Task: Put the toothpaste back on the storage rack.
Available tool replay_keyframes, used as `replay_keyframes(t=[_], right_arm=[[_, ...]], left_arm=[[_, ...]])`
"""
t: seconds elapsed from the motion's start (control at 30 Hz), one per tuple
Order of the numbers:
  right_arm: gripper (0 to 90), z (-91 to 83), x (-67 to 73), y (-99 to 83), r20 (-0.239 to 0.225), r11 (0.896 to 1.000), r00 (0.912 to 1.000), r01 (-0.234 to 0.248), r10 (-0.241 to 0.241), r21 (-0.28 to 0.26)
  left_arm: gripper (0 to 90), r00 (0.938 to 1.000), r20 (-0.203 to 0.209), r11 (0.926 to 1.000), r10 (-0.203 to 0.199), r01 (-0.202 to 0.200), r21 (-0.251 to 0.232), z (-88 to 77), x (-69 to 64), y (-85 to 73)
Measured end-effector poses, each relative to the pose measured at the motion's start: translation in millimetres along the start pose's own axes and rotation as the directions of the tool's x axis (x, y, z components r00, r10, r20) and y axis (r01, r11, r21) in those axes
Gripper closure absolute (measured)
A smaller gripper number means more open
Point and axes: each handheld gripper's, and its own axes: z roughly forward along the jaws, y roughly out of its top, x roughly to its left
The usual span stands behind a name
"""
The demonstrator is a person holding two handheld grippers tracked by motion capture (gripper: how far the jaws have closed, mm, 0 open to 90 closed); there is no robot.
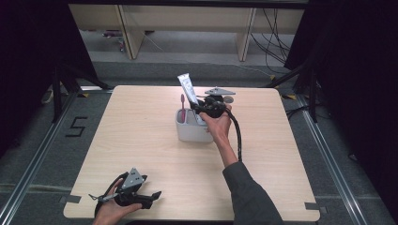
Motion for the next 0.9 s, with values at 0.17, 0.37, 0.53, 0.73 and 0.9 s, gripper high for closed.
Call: replay_keyframes(t=[0.17, 0.37, 0.53, 0.73, 0.9], right_arm=[[70.7, 0.7, -0.9, -2.3, 0.009, 1.0, 1.0, 0.003, -0.003, 0.004], [70.4, 0.1, -3.9, -6.4, 0.034, 0.999, 0.9986, 0.039, -0.04, 0.022], [70.0, -3.2, -4.3, -9.4, 0.028, 0.999, 0.9996, 0.006, -0.008, 0.054], [69.1, -6.7, -4.2, -10.2, 0.036, 0.996, 0.9989, 0.027, -0.03, 0.087], [60.8, -13.1, -1.2, -10.7, 0.023, 0.994, 0.9992, 0.028, -0.031, 0.11]], left_arm=[[18.7, 1.0, 0.0, 1.0, 0.005, -0.005, 0.004, -0.2, 0.2, 0.0], [18.7, 0.9999, -0.004, 1.0, 0.01, -0.01, 0.001, 0.6, 0.1, -0.2], [18.7, 0.9999, 0.0, 0.9999, 0.01, -0.01, 0.001, 0.8, -0.5, -0.1], [19.1, 1.0, -0.002, 0.9999, 0.009, -0.009, 0.005, 1.2, -0.7, -0.3], [19.1, 1.0, 0.003, 1.0, 0.003, -0.003, 0.001, 0.8, -1.5, -0.5]])
